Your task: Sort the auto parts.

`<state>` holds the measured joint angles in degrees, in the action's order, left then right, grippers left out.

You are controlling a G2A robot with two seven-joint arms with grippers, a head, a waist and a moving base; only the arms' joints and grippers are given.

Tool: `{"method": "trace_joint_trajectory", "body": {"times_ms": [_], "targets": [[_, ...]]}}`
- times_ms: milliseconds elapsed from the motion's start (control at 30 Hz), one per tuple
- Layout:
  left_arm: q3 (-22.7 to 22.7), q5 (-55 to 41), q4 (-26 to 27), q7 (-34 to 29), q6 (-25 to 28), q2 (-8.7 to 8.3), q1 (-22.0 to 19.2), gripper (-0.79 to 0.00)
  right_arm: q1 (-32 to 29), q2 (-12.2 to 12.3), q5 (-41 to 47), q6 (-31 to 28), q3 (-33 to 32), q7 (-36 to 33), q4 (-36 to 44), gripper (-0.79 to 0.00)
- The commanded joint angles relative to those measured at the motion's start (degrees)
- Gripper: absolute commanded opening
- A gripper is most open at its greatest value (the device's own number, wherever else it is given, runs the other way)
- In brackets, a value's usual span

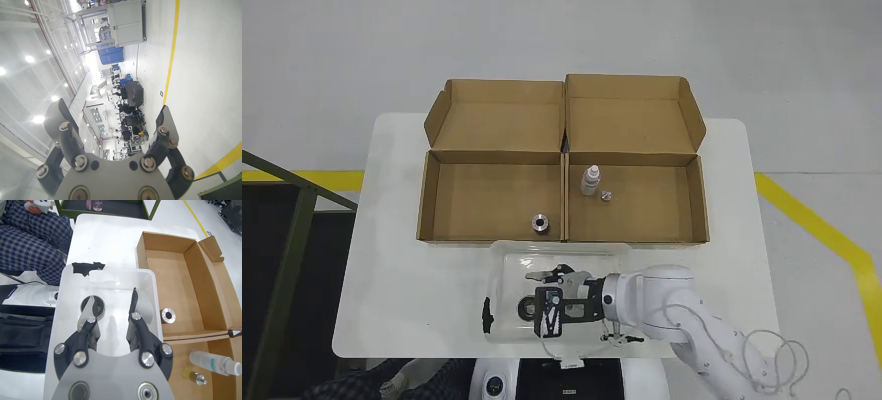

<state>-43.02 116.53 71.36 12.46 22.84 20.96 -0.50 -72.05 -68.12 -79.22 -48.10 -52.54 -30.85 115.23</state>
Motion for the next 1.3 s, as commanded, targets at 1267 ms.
{"method": "trace_joint_trajectory", "body": {"times_ms": [1267], "targets": [[0.0, 0.0, 0.0, 0.0, 0.0, 0.00, 0.0, 0.000, 4.3, -0.7, -7.4, 2.0, 8.8, 7.4, -12.3, -0.302]]}}
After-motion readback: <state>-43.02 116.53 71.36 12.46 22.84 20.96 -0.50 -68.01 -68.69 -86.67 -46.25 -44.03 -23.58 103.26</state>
